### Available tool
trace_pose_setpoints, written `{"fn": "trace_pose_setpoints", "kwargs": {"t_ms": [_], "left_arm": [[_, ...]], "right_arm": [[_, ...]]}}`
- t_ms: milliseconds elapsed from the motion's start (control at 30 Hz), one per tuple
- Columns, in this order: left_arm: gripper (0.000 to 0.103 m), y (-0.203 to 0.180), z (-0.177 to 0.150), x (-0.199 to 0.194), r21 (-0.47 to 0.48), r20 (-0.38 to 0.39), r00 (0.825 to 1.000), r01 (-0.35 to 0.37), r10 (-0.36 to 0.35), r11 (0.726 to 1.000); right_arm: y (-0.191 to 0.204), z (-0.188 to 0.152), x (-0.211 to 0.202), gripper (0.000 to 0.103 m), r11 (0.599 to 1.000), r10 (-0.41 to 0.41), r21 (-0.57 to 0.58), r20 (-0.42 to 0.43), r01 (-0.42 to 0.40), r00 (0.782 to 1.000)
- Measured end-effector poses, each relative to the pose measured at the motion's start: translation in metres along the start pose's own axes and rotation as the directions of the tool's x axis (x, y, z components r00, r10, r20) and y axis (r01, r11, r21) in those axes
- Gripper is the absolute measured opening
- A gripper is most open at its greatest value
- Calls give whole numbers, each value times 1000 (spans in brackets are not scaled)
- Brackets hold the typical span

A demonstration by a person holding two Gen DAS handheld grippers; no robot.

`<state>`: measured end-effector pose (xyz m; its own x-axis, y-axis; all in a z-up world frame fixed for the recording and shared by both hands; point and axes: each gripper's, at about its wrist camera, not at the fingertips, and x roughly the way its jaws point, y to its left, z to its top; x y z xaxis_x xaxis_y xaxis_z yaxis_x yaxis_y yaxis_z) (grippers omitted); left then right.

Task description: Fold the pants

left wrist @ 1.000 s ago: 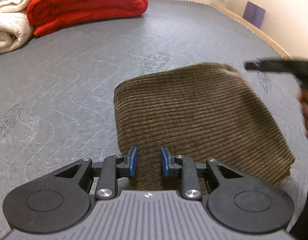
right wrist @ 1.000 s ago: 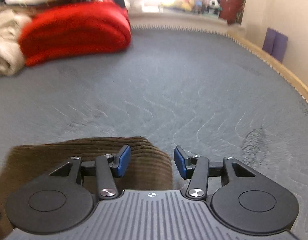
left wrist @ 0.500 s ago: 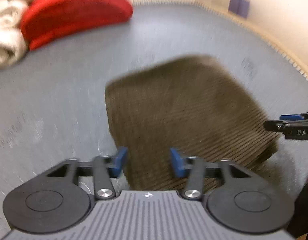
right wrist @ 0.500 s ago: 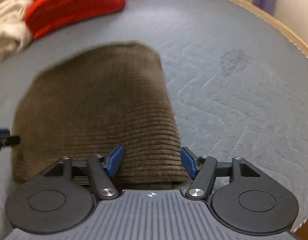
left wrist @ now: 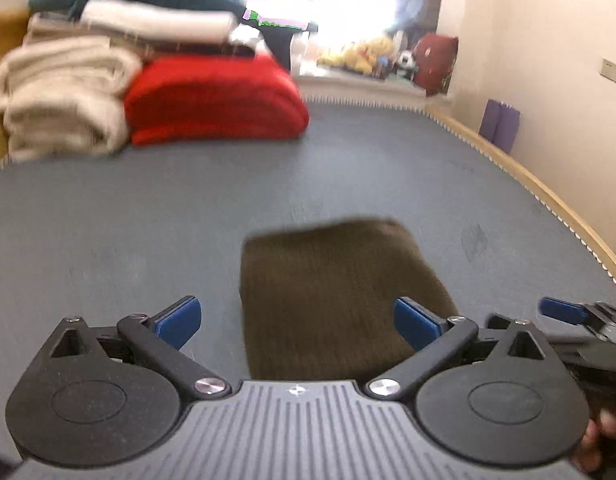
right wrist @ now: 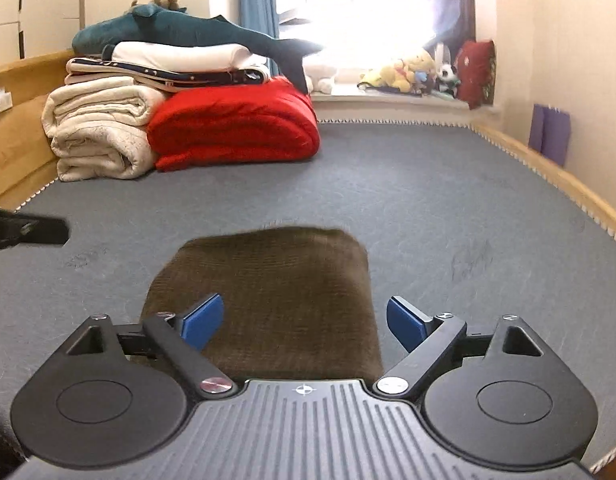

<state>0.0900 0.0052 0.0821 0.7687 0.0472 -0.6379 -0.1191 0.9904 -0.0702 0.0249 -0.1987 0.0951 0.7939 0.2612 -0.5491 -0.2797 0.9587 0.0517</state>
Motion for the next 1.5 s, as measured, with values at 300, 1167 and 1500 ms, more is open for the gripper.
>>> {"fn": "trace_pose_setpoints", "kwargs": {"t_ms": [300,1167,1500], "left_arm": [[103,-11,-27,68,51,-121,988,-95,101,994],[103,-12,-43,104,-7,-251,964,-97,92,995],[103,-14,-42,107,-6,-254,964,-89,85,996]], "right_arm": [[-9,-22,53,90,995,-80,49,-167,89,983],[-6,-32,69,90,990,-121,37,-261,135,958],[-3,-32,72,90,990,-126,29,-269,139,955]]}}
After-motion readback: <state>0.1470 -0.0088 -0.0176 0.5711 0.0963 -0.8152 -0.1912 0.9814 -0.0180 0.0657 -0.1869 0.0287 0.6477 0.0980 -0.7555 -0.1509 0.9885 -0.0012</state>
